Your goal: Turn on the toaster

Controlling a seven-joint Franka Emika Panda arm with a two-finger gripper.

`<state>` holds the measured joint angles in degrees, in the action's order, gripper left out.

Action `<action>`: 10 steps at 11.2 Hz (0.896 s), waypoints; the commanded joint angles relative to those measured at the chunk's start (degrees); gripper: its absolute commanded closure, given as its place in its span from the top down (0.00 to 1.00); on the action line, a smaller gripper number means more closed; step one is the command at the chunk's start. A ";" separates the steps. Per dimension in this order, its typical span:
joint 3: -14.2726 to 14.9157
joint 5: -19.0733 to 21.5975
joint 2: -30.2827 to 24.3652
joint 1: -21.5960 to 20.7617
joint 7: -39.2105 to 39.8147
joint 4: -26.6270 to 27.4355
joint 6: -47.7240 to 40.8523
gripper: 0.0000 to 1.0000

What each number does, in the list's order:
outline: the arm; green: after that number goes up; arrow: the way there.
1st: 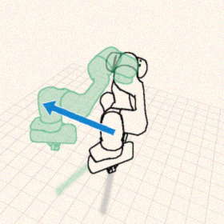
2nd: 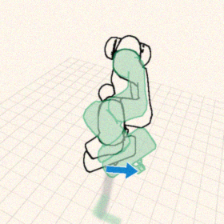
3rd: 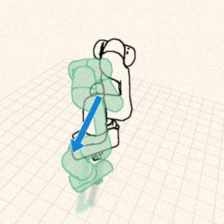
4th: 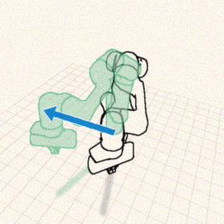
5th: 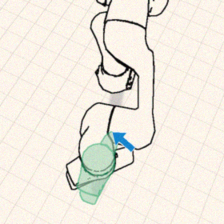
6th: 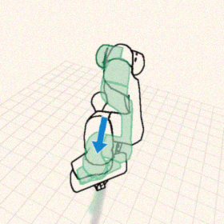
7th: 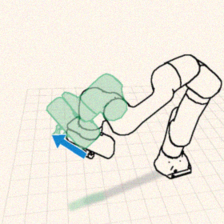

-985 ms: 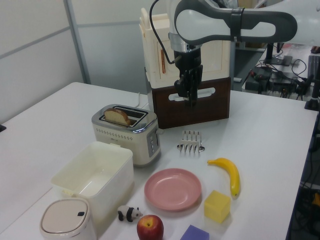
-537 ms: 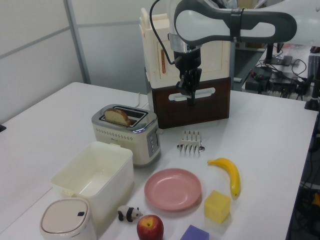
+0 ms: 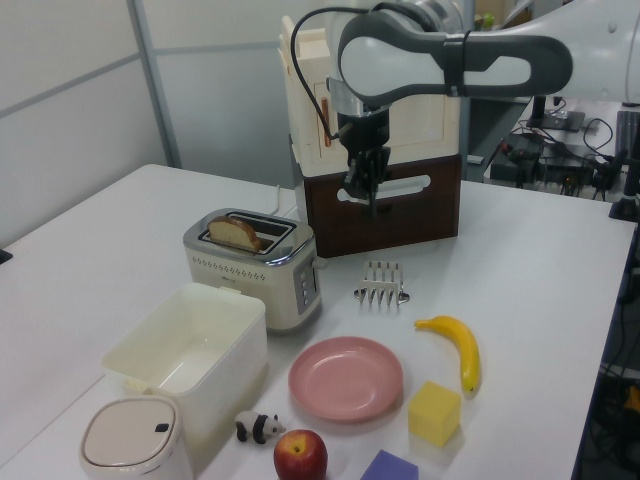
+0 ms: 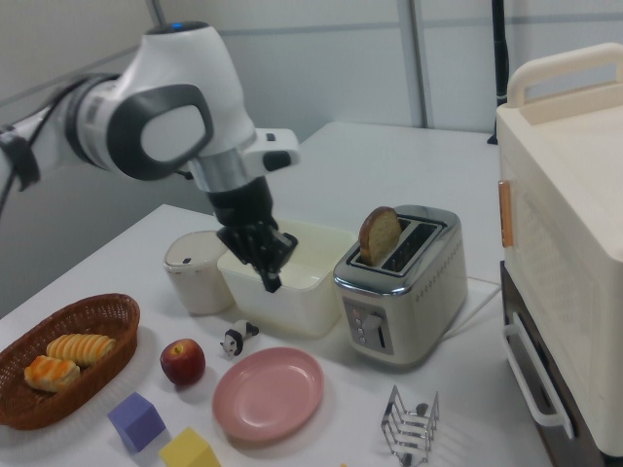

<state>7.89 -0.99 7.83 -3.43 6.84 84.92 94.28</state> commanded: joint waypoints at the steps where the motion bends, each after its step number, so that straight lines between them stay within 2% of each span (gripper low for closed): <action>1: 0.54 1.87 4.02 1.15 2.48 -0.37 5.90 0.00; 6: 0.55 1.52 10.26 1.15 2.39 -0.45 14.69 0.00; 10: 0.46 1.87 12.64 2.11 2.31 -0.45 21.28 0.00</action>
<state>7.93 -0.20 19.83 -1.73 7.91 84.78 111.93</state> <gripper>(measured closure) 0.991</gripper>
